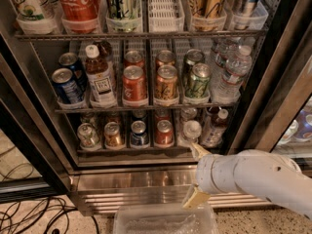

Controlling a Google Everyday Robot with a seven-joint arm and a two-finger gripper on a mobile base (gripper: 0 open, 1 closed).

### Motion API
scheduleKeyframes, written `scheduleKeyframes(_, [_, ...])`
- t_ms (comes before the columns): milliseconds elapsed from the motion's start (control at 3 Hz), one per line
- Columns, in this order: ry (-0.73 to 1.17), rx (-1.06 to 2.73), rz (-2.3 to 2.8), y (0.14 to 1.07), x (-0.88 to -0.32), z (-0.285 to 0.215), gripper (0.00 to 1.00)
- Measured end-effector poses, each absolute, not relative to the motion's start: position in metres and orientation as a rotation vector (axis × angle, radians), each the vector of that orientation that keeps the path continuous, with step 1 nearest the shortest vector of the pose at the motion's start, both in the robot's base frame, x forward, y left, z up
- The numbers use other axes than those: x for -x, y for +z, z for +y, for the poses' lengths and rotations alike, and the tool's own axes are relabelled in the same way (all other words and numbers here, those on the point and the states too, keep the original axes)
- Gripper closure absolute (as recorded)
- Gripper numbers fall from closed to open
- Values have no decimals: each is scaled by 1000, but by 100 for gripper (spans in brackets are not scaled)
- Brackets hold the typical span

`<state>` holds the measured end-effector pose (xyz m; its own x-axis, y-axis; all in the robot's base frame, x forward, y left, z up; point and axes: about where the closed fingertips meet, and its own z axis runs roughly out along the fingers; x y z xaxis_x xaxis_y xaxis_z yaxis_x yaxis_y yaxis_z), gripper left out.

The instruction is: Pick coke can from bottom shelf of fridge

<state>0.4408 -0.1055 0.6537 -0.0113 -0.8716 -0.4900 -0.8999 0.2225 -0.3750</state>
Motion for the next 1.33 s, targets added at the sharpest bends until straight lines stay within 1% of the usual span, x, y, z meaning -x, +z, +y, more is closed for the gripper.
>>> scheduleKeyframes(333, [49, 1609, 1832, 642, -457, -97, 0])
scheduleKeyframes(1000, [31, 1596, 1825, 642, -457, -95, 0])
scheduleKeyframes(1333, [78, 1480, 1831, 619, -447, -84, 0])
